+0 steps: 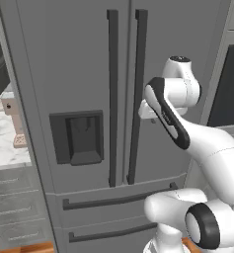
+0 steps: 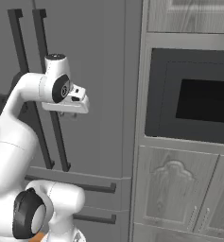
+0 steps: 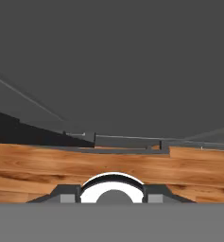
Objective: There is a bowl on the dining counter. Grab a lemon wedge from the fridge and place it in the bowl. Then get the liquor bottle and glass cup from the cabinet and place them next to the bowl.
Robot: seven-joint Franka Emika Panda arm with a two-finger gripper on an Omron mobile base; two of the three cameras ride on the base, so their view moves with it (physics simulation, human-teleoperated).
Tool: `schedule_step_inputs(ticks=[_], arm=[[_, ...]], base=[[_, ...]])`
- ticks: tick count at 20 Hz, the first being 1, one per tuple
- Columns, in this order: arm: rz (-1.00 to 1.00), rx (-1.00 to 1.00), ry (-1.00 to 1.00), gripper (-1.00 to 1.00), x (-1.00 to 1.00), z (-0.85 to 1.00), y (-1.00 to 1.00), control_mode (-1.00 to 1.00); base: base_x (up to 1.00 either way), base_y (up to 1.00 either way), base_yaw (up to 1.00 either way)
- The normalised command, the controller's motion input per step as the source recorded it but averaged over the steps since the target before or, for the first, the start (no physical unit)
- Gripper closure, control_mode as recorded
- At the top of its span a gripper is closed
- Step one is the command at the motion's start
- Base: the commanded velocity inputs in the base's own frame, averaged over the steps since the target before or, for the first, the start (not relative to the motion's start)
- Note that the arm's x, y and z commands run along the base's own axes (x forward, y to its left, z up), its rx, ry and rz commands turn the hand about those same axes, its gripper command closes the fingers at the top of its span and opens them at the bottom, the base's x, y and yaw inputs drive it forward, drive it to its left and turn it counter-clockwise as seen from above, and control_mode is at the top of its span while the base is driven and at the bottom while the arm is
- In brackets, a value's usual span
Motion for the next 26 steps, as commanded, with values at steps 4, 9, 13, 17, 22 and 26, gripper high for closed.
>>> schedule_step_inputs(ticks=[4, 9, 13, 17, 22, 26], arm=[[0.00, -0.03, -0.10, -1.00, -0.42, -0.02, 0.00, -1.00], [0.00, -0.01, -0.21, -1.00, -0.52, -0.04, 0.00, -1.00], [-0.01, 0.00, -0.12, -1.00, -0.26, -0.04, 0.00, -1.00], [-0.01, 0.00, 0.00, -1.00, 0.00, 0.00, 0.00, -1.00], [0.00, 0.00, 0.00, -1.00, 0.00, 0.00, 0.00, 1.00], [0.00, 0.00, 0.00, -1.00, 0.00, 0.00, 0.00, 1.00]], base=[[0.00, 0.00, 0.00], [0.00, 0.00, 0.00], [0.00, 0.00, 0.00], [0.00, 0.00, 0.00], [-0.03, 0.00, 0.00], [-0.38, 0.13, 0.00]])
